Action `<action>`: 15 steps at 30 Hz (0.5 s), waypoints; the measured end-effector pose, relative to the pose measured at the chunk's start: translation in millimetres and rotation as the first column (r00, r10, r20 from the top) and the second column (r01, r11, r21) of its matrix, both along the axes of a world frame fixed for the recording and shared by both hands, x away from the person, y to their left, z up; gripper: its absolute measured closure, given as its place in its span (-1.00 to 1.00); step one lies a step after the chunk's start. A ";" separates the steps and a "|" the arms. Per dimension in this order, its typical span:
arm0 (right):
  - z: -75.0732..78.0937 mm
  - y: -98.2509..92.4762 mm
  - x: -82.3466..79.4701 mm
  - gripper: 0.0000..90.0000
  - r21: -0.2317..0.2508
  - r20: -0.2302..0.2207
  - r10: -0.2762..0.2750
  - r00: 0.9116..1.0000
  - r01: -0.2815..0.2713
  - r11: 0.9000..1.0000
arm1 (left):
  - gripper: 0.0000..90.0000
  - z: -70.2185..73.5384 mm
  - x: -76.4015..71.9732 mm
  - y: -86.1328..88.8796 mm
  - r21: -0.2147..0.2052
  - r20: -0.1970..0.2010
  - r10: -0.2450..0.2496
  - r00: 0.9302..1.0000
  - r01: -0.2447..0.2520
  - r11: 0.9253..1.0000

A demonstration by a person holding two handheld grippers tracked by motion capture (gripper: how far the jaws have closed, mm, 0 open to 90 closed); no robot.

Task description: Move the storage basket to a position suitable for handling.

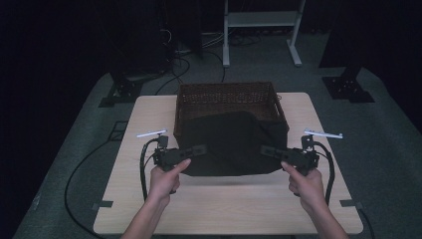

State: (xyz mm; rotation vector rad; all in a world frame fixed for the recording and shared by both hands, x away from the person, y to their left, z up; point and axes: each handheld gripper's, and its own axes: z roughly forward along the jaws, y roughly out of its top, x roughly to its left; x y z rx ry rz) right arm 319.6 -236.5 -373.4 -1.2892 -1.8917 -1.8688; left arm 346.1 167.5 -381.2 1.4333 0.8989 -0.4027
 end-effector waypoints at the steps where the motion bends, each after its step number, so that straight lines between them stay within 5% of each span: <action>1: 2.7 0.4 2.0 0.66 -0.003 0.001 0.002 1.000 -0.002 1.000 | 0.66 1.4 1.2 0.0 -0.001 0.000 0.003 1.000 -0.003 1.000; 15: 29.1 7.7 27.5 0.66 -0.033 0.026 0.021 0.999 -0.020 0.999 | 0.66 20.9 19.9 6.8 -0.001 0.006 0.025 1.000 -0.025 1.000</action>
